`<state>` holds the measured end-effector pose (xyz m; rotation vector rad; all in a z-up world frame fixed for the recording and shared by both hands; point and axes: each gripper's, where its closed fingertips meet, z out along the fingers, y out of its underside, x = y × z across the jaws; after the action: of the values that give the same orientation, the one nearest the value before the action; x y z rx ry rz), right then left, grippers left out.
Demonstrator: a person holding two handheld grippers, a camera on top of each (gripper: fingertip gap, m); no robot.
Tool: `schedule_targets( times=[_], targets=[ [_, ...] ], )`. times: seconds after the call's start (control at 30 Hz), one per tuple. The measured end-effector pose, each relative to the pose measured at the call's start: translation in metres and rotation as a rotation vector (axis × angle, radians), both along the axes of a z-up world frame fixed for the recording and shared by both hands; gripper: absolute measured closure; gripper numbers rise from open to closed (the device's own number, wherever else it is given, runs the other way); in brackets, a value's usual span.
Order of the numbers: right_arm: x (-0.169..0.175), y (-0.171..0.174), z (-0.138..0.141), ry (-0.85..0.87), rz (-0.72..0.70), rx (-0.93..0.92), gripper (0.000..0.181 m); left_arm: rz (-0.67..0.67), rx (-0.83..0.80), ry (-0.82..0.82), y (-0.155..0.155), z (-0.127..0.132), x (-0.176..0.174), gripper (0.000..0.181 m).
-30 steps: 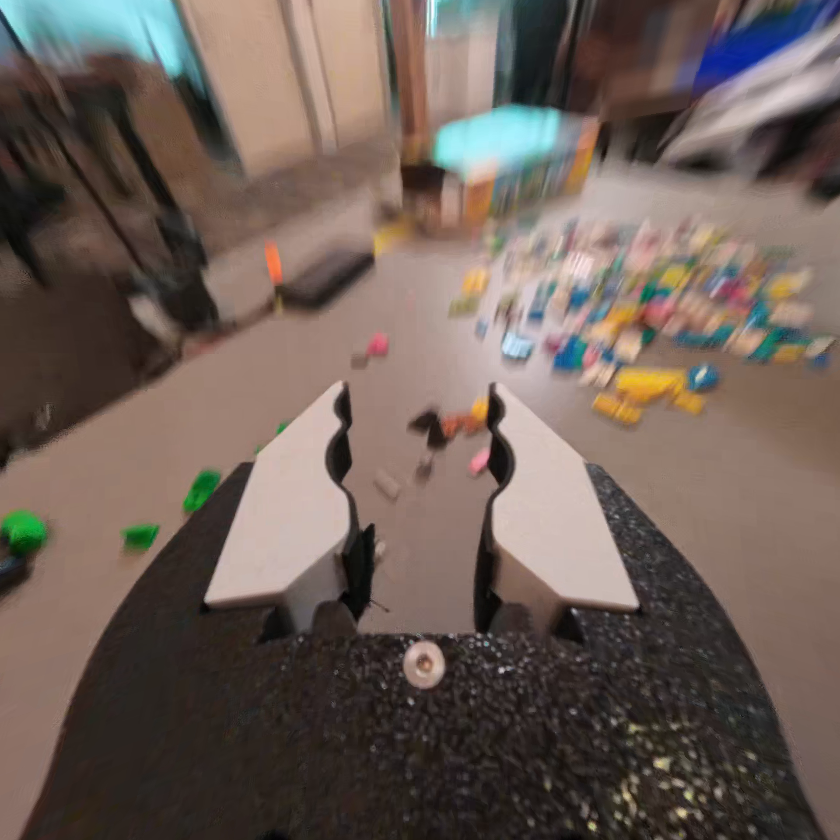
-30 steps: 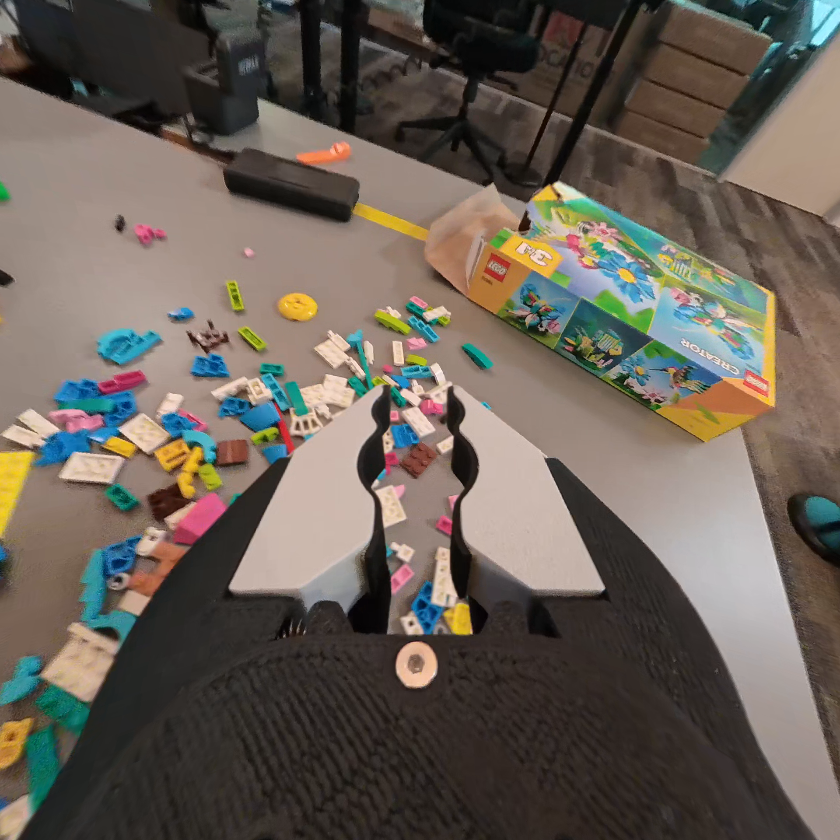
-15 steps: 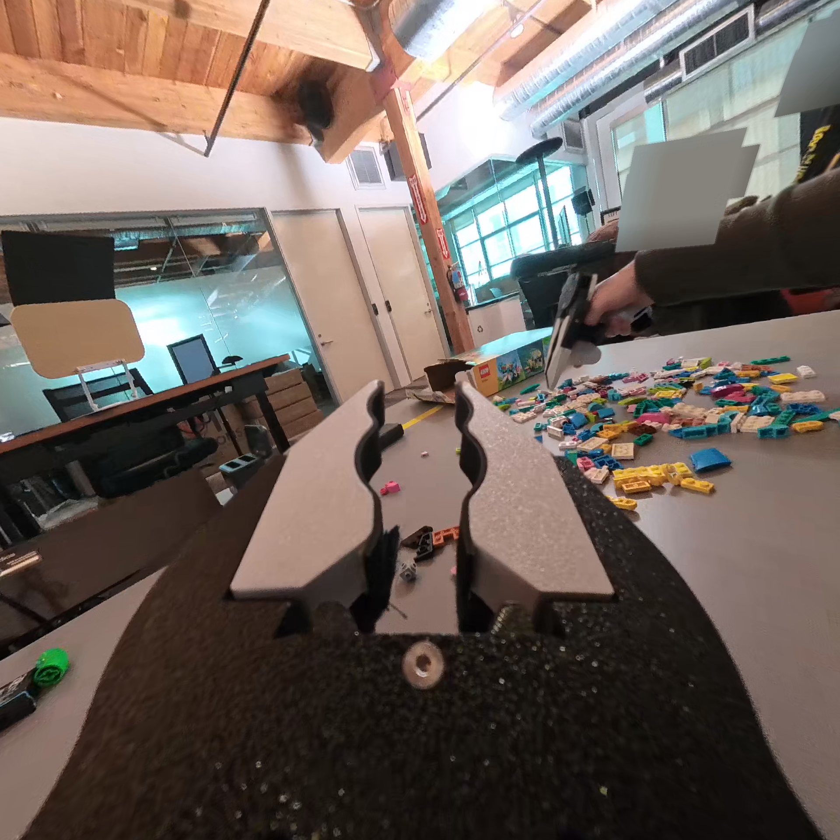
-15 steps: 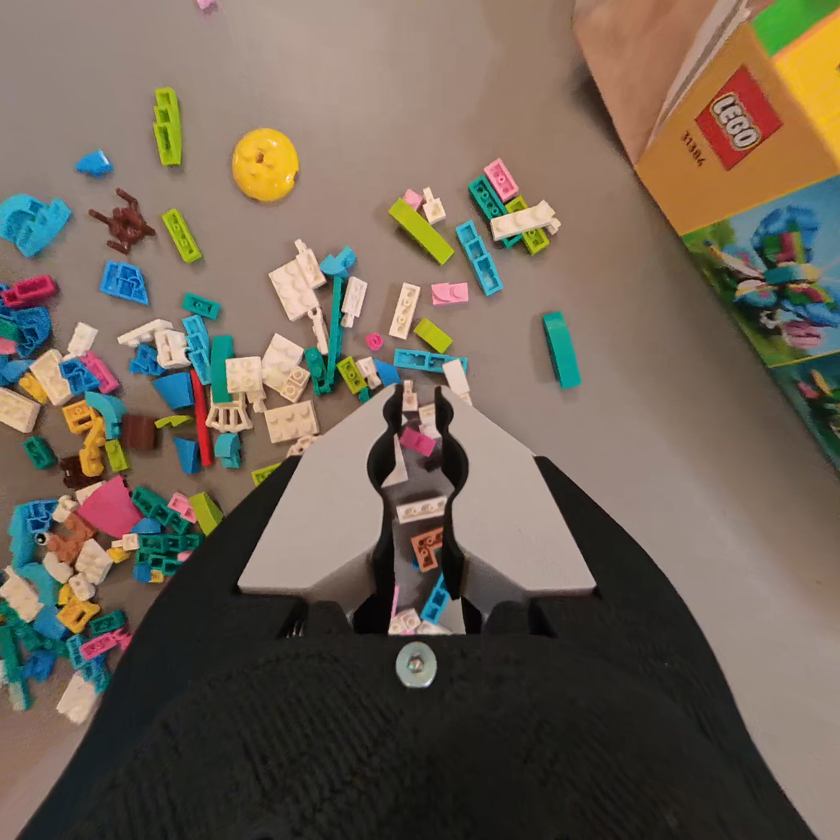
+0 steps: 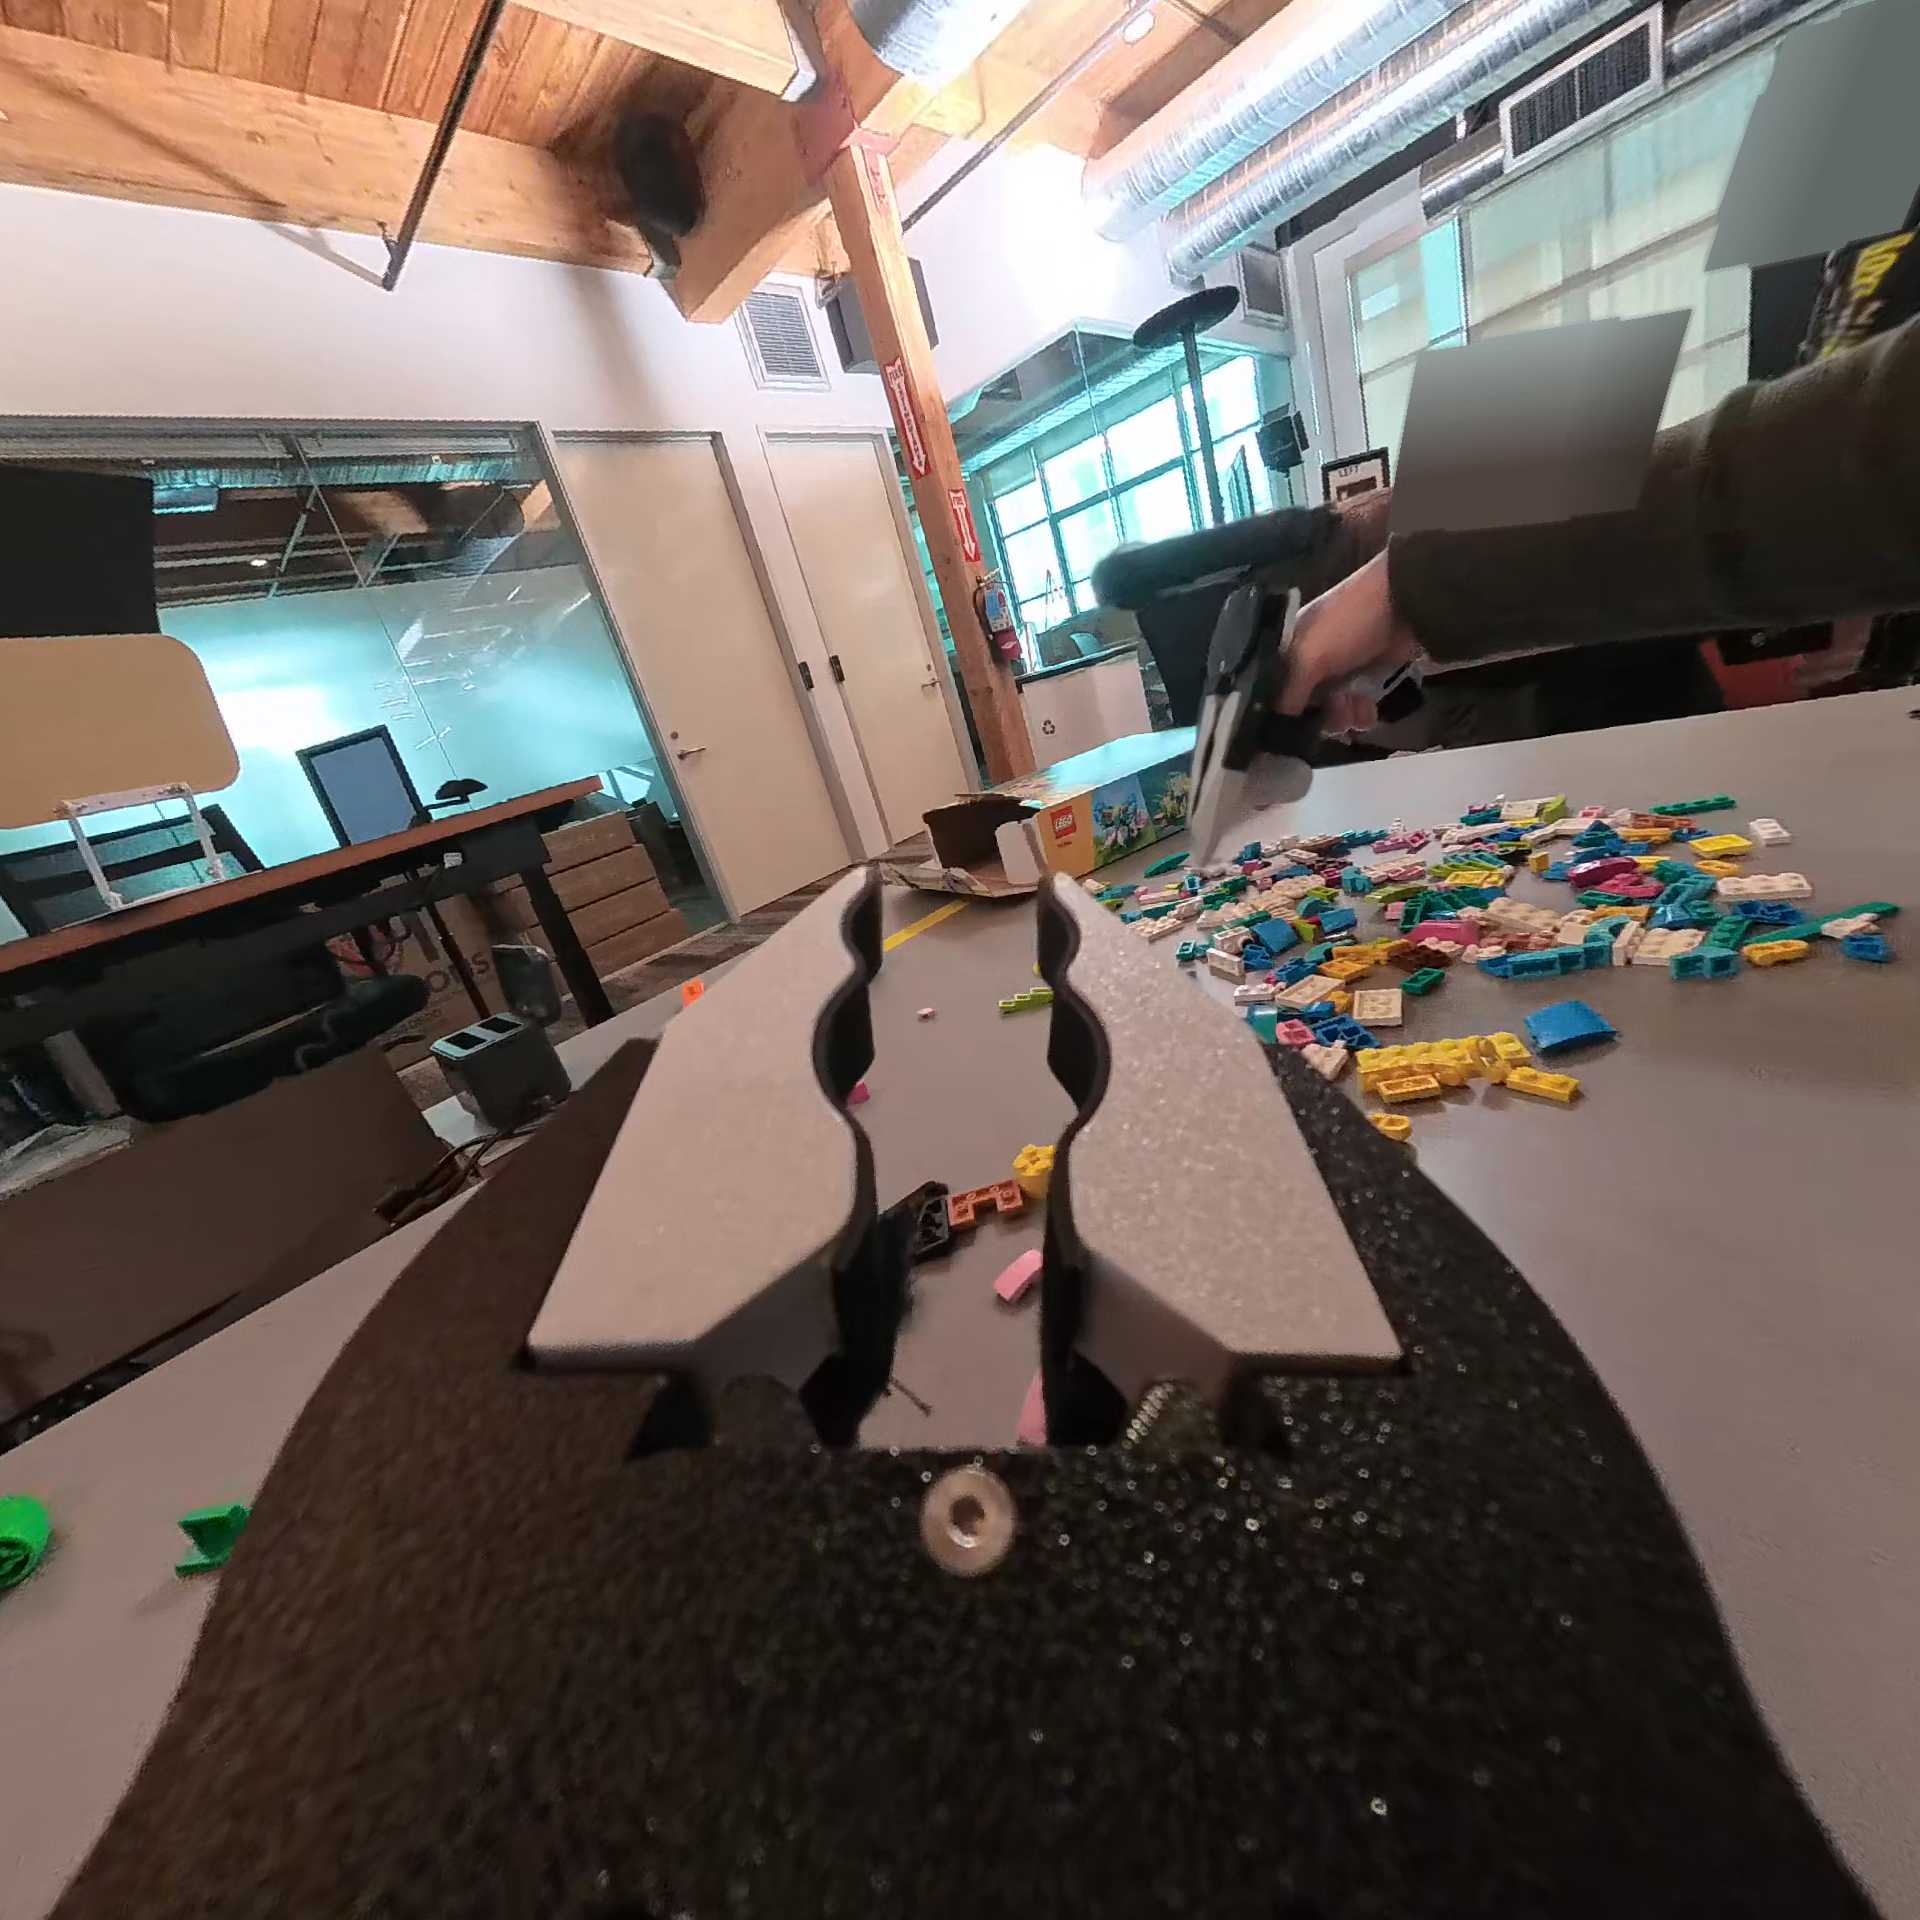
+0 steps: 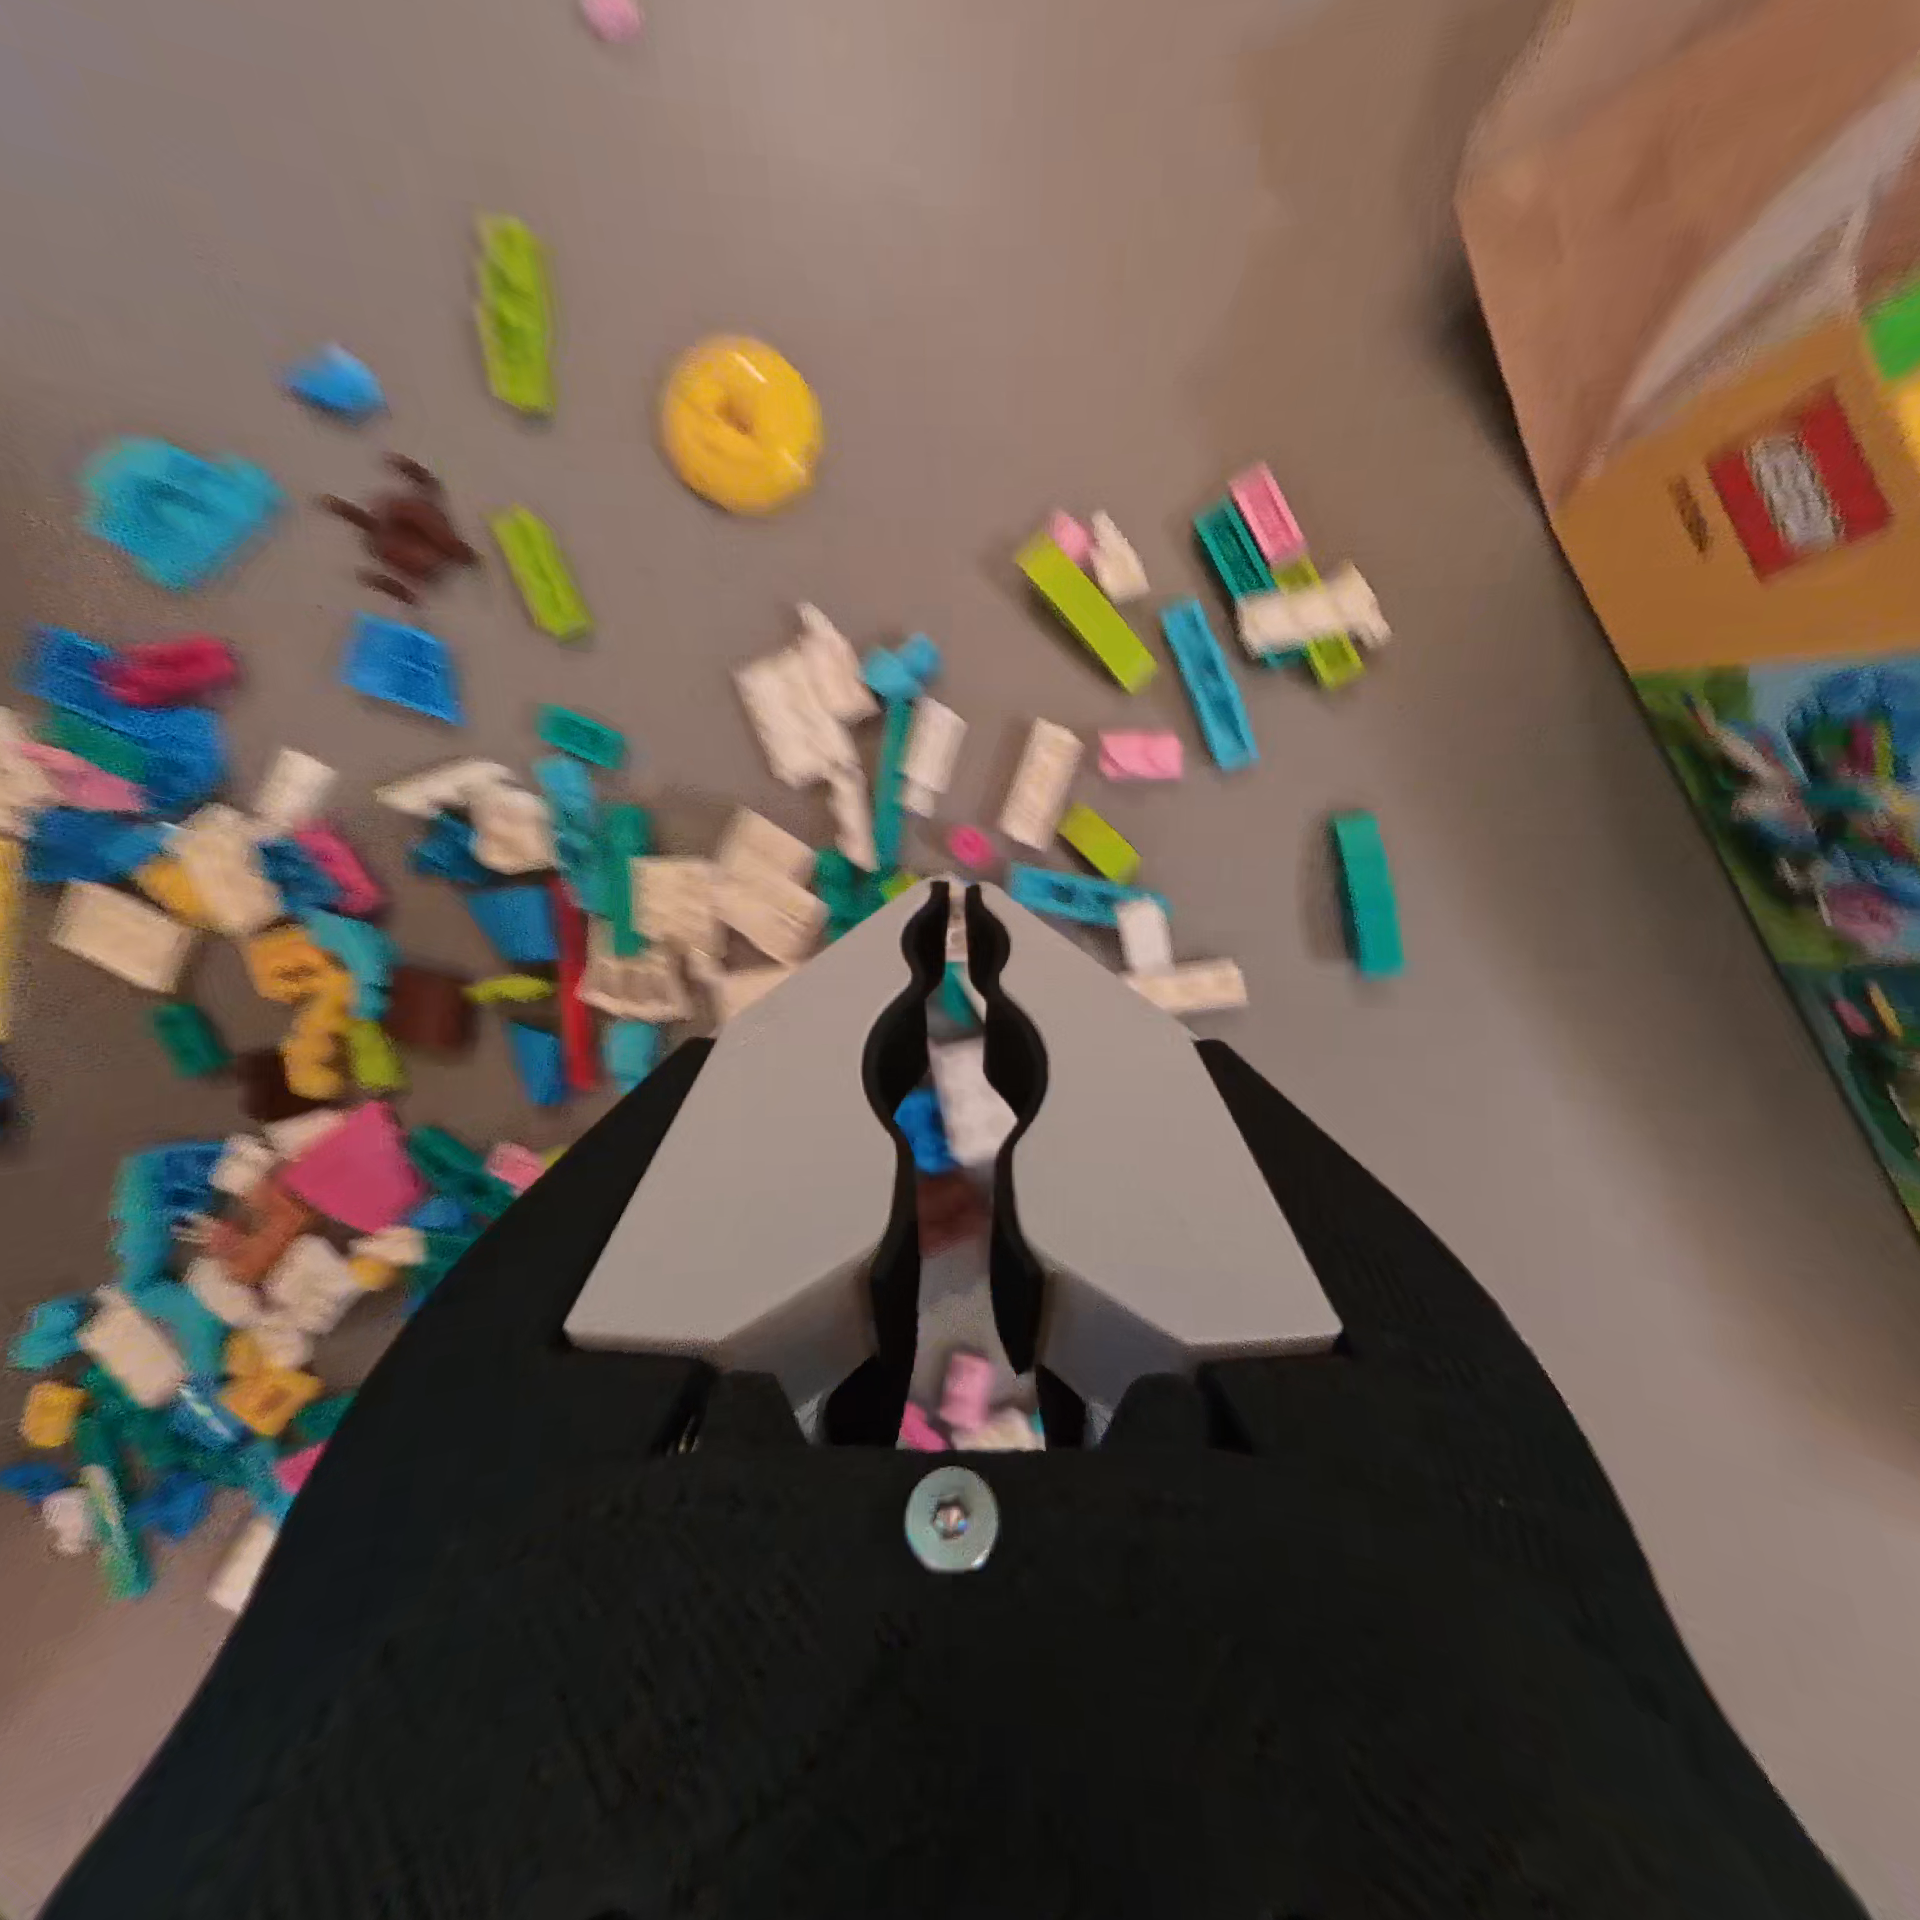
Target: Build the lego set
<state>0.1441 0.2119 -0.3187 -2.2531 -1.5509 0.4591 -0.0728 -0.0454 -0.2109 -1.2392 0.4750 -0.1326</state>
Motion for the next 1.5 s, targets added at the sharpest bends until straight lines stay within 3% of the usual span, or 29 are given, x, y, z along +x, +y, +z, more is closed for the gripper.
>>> schedule_targets(
  times=[0.07, 0.13, 0.23, 0.33, 0.57, 0.77, 0.83, 0.9, 1.03, 1.1, 1.17, 1.27, 1.5],
  targets=[
    [-0.039, -0.033, 0.019, 0.106, 0.096, 0.010, 0.179, -0.007, 0.006, -0.009, -0.001, 0.002, 0.000, 0.154],
    [-0.086, -0.090, 0.028, 0.176, 0.266, 0.006, 0.179, -0.010, 0.016, -0.021, -0.003, 0.004, -0.001, 0.155],
    [-0.145, -0.182, 0.023, 0.212, 0.515, -0.013, 0.179, -0.004, 0.027, -0.044, -0.004, 0.007, -0.006, 0.156],
    [-0.178, -0.236, 0.009, 0.224, 0.619, -0.027, 0.179, -0.008, 0.024, -0.069, -0.006, 0.009, -0.009, 0.156],
    [-0.191, -0.256, -0.020, 0.129, 0.655, 0.052, 0.177, -0.018, 0.015, -0.089, -0.007, 0.009, -0.011, 0.156],
    [-0.191, -0.259, -0.005, 0.237, 0.579, 0.048, 0.160, -0.048, -0.034, -0.104, -0.005, 0.005, -0.007, 0.153],
    [-0.182, -0.253, 0.012, 0.307, 0.533, 0.067, 0.159, -0.047, -0.033, -0.101, -0.005, 0.004, -0.007, 0.153],
    [-0.157, -0.225, 0.026, 0.327, 0.460, 0.127, 0.159, -0.041, -0.031, -0.096, -0.005, 0.004, -0.008, 0.153],
    [-0.062, -0.105, 0.040, 0.211, 0.174, 0.282, 0.164, -0.040, -0.031, -0.092, -0.004, 0.003, -0.007, 0.154],
    [-0.001, -0.041, 0.036, 0.094, 0.022, 0.334, 0.166, -0.044, -0.034, -0.088, -0.002, 0.002, -0.005, 0.154],
    [0.050, 0.000, 0.023, -0.024, -0.069, 0.330, 0.168, -0.046, -0.036, -0.079, -0.002, 0.002, -0.004, 0.154],
    [0.085, 0.024, -0.001, -0.089, -0.117, 0.239, 0.168, -0.048, -0.035, -0.071, -0.002, 0.001, -0.003, 0.154],
    [0.087, 0.035, -0.021, -0.021, -0.096, 0.091, 0.156, -0.053, -0.037, -0.063, -0.002, 0.000, -0.001, 0.155]
  ],
)
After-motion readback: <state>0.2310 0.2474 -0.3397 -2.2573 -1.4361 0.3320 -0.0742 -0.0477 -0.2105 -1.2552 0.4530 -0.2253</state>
